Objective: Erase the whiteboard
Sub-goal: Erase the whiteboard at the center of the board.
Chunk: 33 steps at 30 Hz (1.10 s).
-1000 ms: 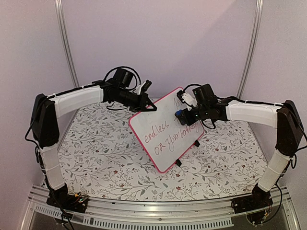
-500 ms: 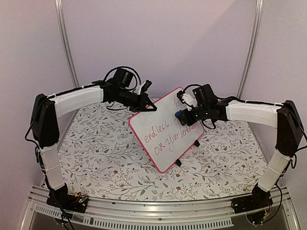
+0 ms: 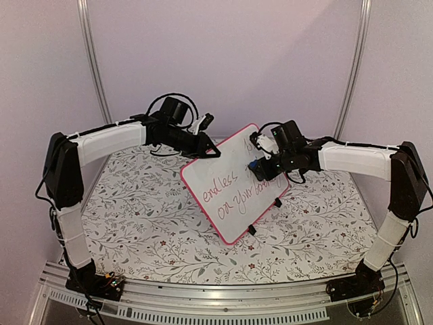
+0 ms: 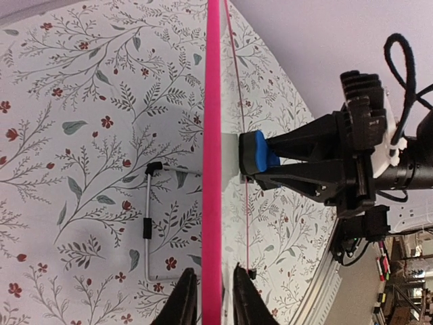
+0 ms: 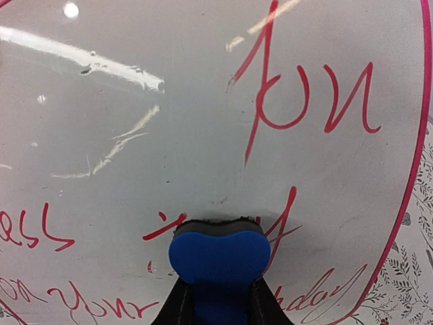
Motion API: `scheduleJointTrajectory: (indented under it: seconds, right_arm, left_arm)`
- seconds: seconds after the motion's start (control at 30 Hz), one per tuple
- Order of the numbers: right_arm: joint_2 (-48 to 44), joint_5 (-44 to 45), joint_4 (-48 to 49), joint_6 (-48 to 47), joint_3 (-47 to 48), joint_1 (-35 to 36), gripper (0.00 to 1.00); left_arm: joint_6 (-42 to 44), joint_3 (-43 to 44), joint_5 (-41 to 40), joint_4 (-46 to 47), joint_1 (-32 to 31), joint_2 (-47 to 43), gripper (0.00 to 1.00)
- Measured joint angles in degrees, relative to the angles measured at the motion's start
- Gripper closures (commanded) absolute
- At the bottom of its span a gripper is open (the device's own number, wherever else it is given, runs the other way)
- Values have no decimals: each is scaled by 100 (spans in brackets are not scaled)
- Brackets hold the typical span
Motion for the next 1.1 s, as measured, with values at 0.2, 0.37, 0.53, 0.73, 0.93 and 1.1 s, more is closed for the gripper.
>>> scheduleJointTrajectory:
  seconds: [0.2,0.37,0.53,0.73,0.93,1.1]
  right_arm:
    - [0,2,-24,-22,0,0,100]
    - [0,2,-52,-46,9,0,100]
    - [0,7,-127,-66,35,0,100]
    - [0,33,-208,-66,105,0,100]
    - [-17,92,-225,-66,240,0,100]
    - [-59,258,-236,-63,308,0,100]
  left_arm:
    - [35,-4,-61,2,0,0,75]
    - [33,-7,-74,2,4,0,69]
    - [33,-35,-85,13,11,-31,63]
    - [37,-37,-85,22,15,-98,61]
    - [35,-98,-87,46,44,-188,53]
    - [20,-140,-111,83,81,-273,41]
